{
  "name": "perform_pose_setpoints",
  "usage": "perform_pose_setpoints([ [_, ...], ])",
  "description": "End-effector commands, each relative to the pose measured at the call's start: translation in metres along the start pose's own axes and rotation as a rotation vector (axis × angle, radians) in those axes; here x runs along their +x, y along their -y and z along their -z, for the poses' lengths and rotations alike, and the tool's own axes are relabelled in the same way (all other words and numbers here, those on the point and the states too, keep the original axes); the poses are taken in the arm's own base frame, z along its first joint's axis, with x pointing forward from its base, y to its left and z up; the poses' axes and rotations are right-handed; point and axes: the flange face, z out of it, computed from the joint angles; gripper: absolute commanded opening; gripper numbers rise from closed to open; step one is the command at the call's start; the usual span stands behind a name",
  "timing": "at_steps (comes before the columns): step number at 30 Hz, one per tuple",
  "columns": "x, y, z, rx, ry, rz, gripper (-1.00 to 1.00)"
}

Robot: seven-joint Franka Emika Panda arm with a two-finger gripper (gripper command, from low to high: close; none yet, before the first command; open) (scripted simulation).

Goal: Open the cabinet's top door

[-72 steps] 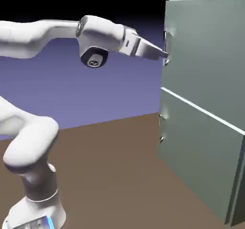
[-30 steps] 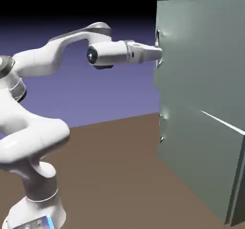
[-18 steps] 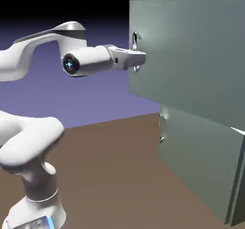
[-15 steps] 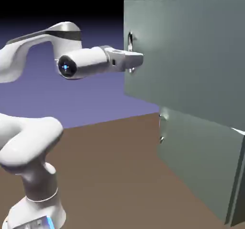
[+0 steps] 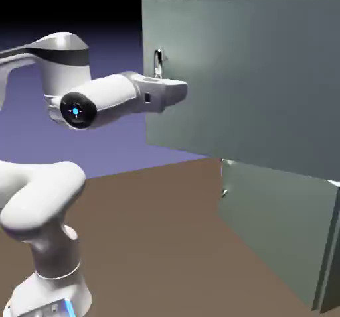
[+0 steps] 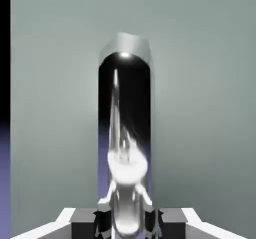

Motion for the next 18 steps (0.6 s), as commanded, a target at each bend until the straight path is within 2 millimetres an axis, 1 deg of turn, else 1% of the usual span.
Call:
perform_pose_setpoints([
  [1, 0.002, -0.002, 0.007, 0.011, 0.011, 0.0, -1.0],
  [10, 0.024, -0.024, 0.077, 0.131, 0.131, 0.0, -1.0],
  [18, 0.058, -0.058, 0.146, 0.259, 0.259, 0.0, -1.0],
])
